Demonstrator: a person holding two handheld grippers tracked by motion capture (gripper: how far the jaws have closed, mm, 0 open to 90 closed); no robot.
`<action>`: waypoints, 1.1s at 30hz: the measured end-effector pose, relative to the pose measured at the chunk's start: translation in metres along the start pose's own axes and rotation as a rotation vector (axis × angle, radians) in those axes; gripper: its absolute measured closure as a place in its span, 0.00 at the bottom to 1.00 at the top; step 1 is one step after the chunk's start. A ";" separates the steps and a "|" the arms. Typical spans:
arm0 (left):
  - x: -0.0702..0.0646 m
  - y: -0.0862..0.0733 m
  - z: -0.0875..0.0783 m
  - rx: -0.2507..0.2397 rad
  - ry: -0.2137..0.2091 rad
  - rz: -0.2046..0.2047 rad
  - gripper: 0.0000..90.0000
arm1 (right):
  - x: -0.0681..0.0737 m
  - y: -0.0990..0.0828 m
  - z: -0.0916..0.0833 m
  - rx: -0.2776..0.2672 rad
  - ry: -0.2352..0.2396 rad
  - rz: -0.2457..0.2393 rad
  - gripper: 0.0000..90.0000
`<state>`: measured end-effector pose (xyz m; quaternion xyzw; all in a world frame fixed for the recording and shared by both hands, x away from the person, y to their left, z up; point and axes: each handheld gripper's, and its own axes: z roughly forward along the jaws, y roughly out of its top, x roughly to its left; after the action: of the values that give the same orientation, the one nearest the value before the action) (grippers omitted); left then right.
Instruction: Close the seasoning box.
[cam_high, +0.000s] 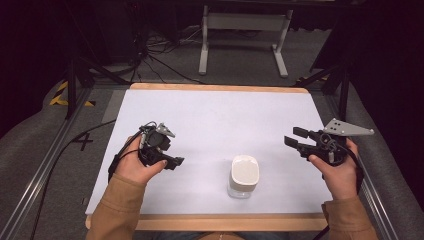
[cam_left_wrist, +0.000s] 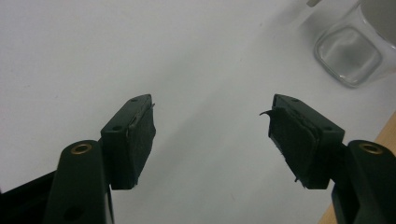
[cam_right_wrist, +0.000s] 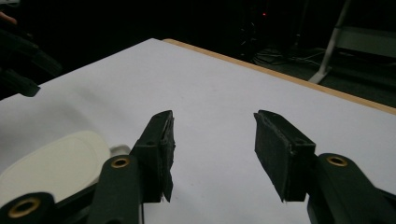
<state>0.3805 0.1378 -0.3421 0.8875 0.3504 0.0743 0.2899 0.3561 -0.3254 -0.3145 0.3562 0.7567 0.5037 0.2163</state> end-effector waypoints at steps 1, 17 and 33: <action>0.001 0.000 0.000 0.001 0.002 0.005 0.36 | -0.002 -0.001 -0.002 0.006 -0.017 0.000 0.53; 0.012 -0.004 0.005 0.000 0.026 -0.031 0.36 | -0.043 -0.028 0.001 0.166 -0.196 0.050 0.50; 0.016 -0.005 0.010 0.023 0.009 -0.044 0.35 | -0.067 -0.069 0.029 0.346 -0.140 0.069 0.50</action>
<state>0.3928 0.1462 -0.3542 0.8827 0.3718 0.0677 0.2795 0.3969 -0.3749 -0.3914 0.4479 0.8024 0.3472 0.1868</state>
